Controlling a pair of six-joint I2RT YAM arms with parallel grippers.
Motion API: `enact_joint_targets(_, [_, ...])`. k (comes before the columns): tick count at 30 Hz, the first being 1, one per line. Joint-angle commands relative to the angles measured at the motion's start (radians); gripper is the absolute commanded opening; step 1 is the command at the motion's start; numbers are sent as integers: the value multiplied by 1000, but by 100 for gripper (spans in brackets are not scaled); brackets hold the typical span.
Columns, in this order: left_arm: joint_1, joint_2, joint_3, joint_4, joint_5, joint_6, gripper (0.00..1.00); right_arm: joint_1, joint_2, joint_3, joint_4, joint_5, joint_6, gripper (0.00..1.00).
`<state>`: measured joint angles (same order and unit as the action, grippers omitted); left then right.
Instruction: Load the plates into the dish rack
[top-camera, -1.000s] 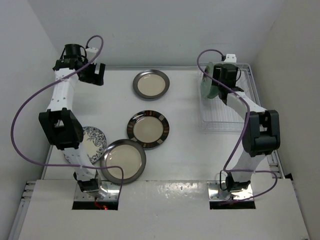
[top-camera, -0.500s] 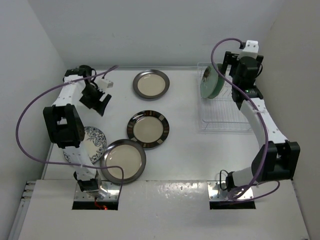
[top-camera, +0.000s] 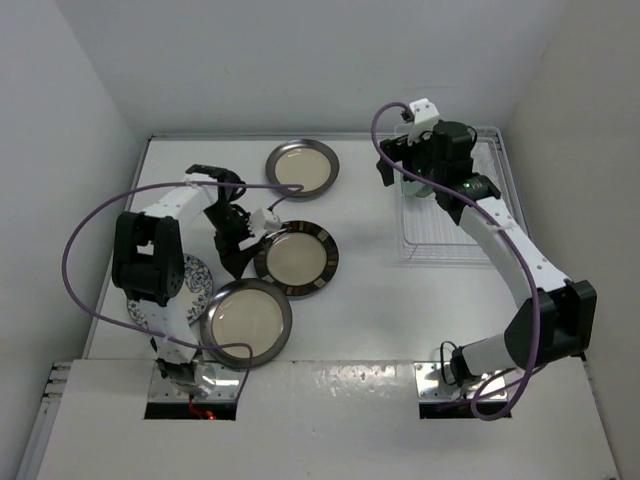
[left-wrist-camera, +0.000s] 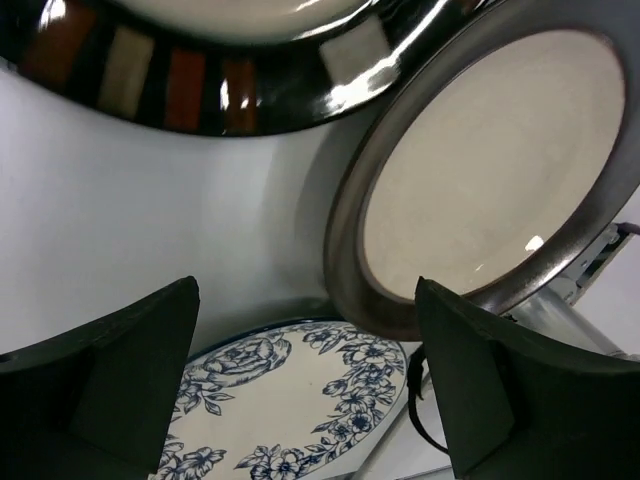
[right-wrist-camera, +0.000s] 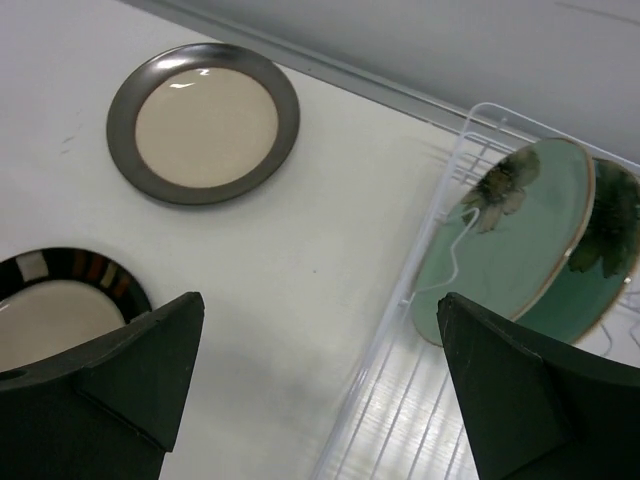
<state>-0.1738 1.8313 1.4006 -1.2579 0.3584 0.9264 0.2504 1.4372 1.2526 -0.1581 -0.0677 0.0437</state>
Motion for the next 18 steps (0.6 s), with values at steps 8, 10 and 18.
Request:
enact_joint_targets(8, [17,148,-9,-46,194,140,86,39,-109,-96,8,-1,-34,100])
enact_joint_targets(10, [17,157,-78,-37,176,192,86,43,-124,-96,-1,6,-36,100])
enact_joint_targets(18, [17,166,-170,78,76,132,62,44,-172,-142,25,29,-53,100])
